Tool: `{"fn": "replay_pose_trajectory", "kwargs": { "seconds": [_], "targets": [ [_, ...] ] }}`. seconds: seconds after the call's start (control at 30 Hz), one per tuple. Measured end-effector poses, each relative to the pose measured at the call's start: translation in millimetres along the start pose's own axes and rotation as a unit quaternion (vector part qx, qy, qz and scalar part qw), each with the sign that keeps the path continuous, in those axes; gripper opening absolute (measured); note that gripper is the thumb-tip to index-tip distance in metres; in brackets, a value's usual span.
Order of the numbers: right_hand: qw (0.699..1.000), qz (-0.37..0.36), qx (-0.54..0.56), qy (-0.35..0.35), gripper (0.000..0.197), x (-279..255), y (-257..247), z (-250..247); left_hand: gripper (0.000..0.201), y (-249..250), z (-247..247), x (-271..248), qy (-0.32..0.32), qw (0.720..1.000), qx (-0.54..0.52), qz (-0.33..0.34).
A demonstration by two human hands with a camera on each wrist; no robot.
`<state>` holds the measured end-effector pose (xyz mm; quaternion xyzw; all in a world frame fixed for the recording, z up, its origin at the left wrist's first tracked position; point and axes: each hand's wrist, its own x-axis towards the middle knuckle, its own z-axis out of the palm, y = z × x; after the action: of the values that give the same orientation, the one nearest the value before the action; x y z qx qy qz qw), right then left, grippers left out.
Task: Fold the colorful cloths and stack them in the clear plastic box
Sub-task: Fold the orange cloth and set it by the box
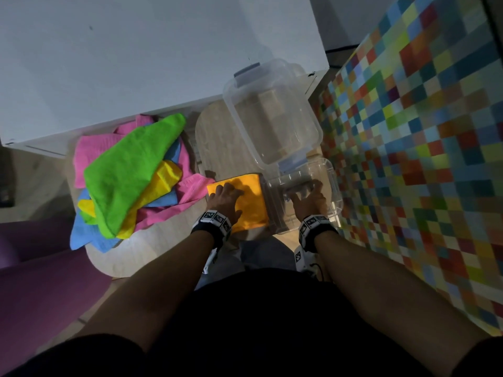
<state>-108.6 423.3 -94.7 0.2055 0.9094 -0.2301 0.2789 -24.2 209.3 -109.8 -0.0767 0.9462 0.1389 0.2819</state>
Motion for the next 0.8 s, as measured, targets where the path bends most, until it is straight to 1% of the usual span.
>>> {"fn": "replay_pose_trajectory", "kwargs": {
  "seconds": [0.03,0.1,0.17,0.27,0.43,0.47,0.53,0.57,0.6,0.63,0.7,0.73,0.77,0.8],
  "targets": [
    [0.999,-0.005,-0.047,-0.008,0.072,0.7,-2.1,0.8,0.069,0.8,-0.5,0.1,0.004,1.000,0.015,0.004],
    [0.993,0.001,-0.118,-0.029,0.075,2.3,-6.2,2.5,0.075,3.9,-1.1,0.5,0.004,0.999,0.037,0.017],
    [0.989,0.012,-0.145,-0.041,0.081,1.9,-9.0,5.1,0.076,7.5,0.6,1.2,-0.014,0.998,0.045,0.031],
    [0.984,-0.014,-0.176,-0.035,0.081,2.1,-5.7,9.8,0.077,11.5,1.9,1.1,-0.035,0.997,0.056,0.027],
    [0.983,-0.019,-0.175,-0.049,0.091,5.9,3.8,10.2,0.080,12.9,1.3,1.0,-0.022,0.997,0.068,0.027],
    [0.983,-0.018,-0.173,-0.053,0.092,6.6,4.2,9.5,0.082,11.4,3.9,1.6,-0.025,0.997,0.067,0.032],
    [0.984,-0.017,-0.168,-0.055,0.093,6.7,4.7,8.4,0.083,8.0,9.7,1.3,-0.050,0.996,0.065,0.046],
    [0.985,-0.017,-0.168,-0.046,0.094,7.8,3.8,7.3,0.083,6.5,11.0,-0.3,-0.064,0.995,0.064,0.052],
    [0.986,-0.021,-0.167,-0.023,0.092,5.4,-0.6,4.2,0.082,4.9,11.4,-1.8,-0.067,0.994,0.059,0.057],
    [0.986,-0.047,-0.160,0.012,0.088,4.0,-3.2,3.0,0.082,4.4,9.8,-3.6,-0.059,0.995,0.048,0.057],
    [0.987,-0.102,-0.081,0.097,0.072,0.8,-16.8,-3.5,0.083,5.4,0.6,-5.2,-0.019,0.999,-0.016,0.030],
    [0.988,-0.098,-0.022,0.119,0.067,2.0,-25.9,-6.9,0.082,6.2,-6.5,-3.4,0.016,0.997,-0.080,-0.002],
    [0.984,-0.099,0.033,0.143,0.064,6.4,-33.6,-10.1,0.081,7.4,-15.2,1.1,0.063,0.984,-0.161,-0.043],
    [0.984,-0.079,0.070,0.144,0.061,6.9,-45.8,-18.2,0.079,8.5,-23.7,8.3,0.109,0.957,-0.258,-0.079]
  ]
}}
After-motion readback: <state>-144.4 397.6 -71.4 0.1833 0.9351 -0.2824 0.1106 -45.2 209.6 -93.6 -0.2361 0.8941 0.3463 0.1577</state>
